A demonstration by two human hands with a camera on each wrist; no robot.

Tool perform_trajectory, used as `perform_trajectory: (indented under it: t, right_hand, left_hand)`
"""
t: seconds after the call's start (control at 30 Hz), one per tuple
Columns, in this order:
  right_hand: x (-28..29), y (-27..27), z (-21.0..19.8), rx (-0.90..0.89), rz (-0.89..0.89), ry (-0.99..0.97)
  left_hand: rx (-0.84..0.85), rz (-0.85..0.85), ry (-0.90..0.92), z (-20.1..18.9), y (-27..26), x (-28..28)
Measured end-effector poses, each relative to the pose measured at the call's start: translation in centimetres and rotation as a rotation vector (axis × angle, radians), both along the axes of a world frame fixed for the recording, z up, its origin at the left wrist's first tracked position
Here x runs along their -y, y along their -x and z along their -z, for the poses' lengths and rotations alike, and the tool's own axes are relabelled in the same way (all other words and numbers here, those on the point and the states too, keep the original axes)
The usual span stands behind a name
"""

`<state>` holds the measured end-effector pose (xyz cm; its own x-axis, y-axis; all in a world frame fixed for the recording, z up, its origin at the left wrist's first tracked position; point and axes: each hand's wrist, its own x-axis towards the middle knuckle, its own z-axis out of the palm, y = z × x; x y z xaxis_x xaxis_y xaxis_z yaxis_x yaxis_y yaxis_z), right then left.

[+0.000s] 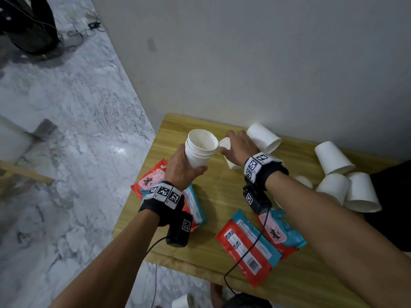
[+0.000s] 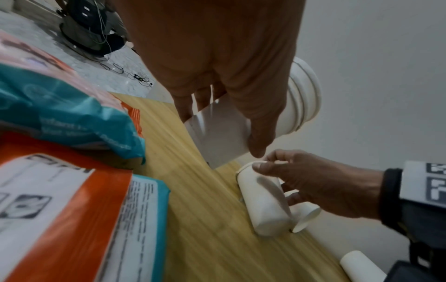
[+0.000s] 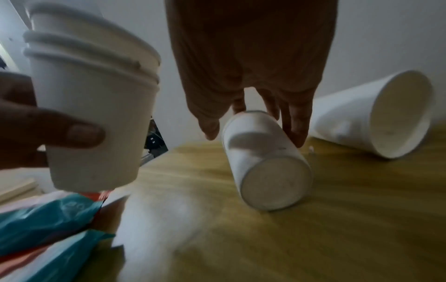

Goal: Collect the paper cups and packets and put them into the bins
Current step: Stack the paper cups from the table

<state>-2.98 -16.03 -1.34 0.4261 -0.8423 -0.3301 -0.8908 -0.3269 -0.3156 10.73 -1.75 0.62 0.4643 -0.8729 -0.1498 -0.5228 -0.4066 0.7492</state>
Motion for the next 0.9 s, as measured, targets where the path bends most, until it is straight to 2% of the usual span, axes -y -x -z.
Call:
perform_trajectory:
  t: [0.07, 0.17, 0.4, 0.5, 0.63, 0.77, 0.83, 0.9]
  right_hand:
    - [-0.5, 0.1, 0.9, 0.019, 0.008, 0.02]
    - [-0.3, 0.4, 0.0, 0.095, 0.008, 0.088]
    - [2.0, 2.8, -10.2, 0.577, 0.215, 0.381]
    - [1.5, 3.2, -12.9, 0.761, 0.195, 0.41]
    - [-0.4, 3.5, -11.9, 0.727, 0.033, 0.356]
    - [-1.4, 4.2, -9.1, 0.488, -0.095, 0.177]
    - [-0.9, 4.6, -8.2, 0.485, -0.068, 0.139]
    - [0.7, 4.9, -7.1, 0.516, 0.107, 0.15]
  left_hand:
    - [0.002, 0.003, -0.002, 0.0, 0.1, -0.1]
    - [-0.006, 0.014, -0.008, 0.0, 0.6, 0.2]
    - [-0.027, 0.043, -0.024, -0.4, 2.8, 2.3]
    - [-0.029, 0.056, -0.017, -0.6, 4.0, 3.6]
    - [-0.042, 0.085, 0.026, -0.9, 5.2, 5.0]
    - [-0.038, 0.106, 0.029, -0.8, 5.7, 5.6]
    - [-0.048, 0.103, 0.023, -0.5, 5.6, 5.5]
    - [-0.048, 0.094, 0.018, -0.3, 5.3, 5.3]
